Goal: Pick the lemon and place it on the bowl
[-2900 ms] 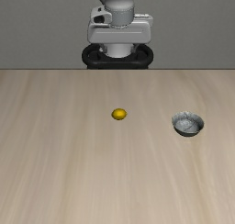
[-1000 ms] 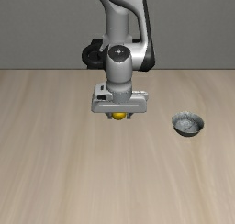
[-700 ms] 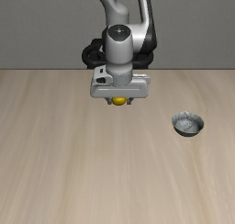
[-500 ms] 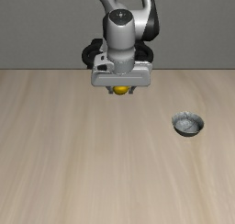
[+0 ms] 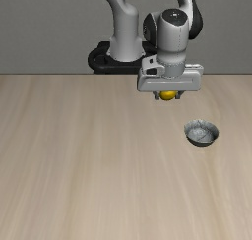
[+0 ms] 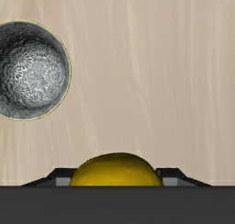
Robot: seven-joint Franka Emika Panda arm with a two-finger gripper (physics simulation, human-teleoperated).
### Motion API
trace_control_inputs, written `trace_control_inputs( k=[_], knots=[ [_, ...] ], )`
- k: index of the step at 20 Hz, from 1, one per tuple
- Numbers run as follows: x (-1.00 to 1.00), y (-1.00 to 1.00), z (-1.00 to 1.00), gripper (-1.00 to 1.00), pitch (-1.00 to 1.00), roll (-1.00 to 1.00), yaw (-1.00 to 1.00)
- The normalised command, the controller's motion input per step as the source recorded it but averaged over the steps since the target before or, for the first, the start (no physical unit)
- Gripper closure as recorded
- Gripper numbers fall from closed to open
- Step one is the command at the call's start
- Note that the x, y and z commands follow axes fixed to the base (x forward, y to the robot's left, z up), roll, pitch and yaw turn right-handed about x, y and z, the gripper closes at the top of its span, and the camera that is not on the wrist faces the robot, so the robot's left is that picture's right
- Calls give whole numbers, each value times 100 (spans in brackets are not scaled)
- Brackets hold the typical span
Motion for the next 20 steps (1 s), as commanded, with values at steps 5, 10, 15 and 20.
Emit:
trace_control_inputs(
  k=[5, 10, 15, 20],
  knots=[
    [0, 100, 0, 100, 0, 0, 0],
    [40, 60, 0, 100, 0, 0, 0],
    [100, 0, 0, 100, 0, 0, 0],
    [20, 0, 0, -100, 0, 0, 0]
  ],
)
